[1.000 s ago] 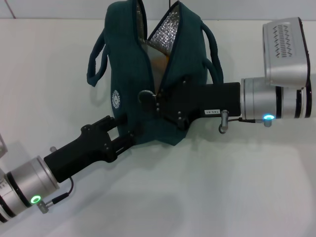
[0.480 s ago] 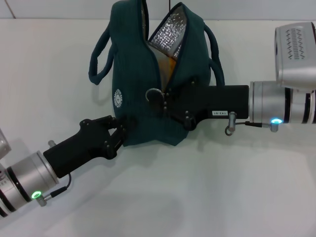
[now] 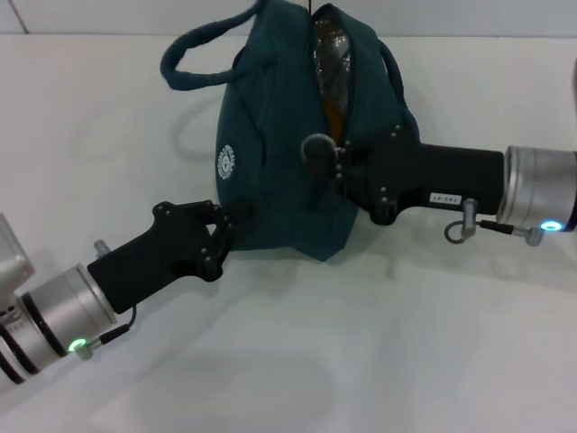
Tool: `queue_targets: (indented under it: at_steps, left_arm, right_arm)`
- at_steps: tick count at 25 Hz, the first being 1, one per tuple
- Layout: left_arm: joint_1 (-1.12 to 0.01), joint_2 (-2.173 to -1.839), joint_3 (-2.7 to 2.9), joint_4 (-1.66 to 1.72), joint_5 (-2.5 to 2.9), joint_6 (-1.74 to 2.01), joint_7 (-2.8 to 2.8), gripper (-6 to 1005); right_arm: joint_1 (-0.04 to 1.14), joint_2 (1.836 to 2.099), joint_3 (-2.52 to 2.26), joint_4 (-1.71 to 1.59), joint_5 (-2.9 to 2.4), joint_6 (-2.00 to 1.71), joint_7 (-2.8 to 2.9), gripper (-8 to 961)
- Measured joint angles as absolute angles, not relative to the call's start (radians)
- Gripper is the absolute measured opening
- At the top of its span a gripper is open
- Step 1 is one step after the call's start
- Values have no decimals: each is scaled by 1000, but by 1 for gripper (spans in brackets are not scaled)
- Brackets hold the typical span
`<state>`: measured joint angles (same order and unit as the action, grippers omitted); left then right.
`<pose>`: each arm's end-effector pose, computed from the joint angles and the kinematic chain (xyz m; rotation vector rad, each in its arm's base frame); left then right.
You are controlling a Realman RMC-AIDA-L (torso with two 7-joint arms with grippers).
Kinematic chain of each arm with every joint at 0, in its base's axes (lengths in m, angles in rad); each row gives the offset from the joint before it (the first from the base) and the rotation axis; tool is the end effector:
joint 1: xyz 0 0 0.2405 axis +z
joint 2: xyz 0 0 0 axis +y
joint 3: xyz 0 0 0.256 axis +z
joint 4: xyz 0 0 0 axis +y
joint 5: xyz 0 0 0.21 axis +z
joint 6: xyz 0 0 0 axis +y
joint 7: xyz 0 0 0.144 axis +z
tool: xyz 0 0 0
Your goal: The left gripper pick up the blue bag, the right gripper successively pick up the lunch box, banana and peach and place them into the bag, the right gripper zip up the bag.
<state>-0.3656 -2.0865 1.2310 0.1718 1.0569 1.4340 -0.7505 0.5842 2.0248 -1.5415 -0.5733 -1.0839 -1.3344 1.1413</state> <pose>-0.2934 0.2660 -0.0619 -2.3374 -0.5968 -1.0088 0.1703 0.3413 -0.0522 -2.7672 0.2448 1.0516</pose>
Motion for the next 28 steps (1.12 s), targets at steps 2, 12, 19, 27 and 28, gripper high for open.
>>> queue_targets:
  at_steps: [2, 12, 19, 27, 28]
  left_arm:
    - [-371, -2086, 1233, 169, 1060, 1434, -751, 82]
    - [-372, -2085, 1239, 166, 1087, 1431, -749, 8]
    - [-376, -2086, 1239, 166, 1149, 1416, -749, 9]
    - [-375, -2087, 1237, 166, 1142, 1438, -760, 24]
    - [-377, -2089, 1235, 166, 1137, 1457, -762, 27]
  right_arm:
    - [576, 2025, -1538, -572, -1062, -1343, 1126, 32]
    - [561, 2026, -1537, -560, -999, -1335, 1086, 33]
    - [567, 2028, -1548, -457, -796, -1334, 964, 33]
    - [561, 2028, -1646, -405, -600, -1340, 880, 32]
    - [561, 2028, -1657, -405, -599, -1339, 873, 32]
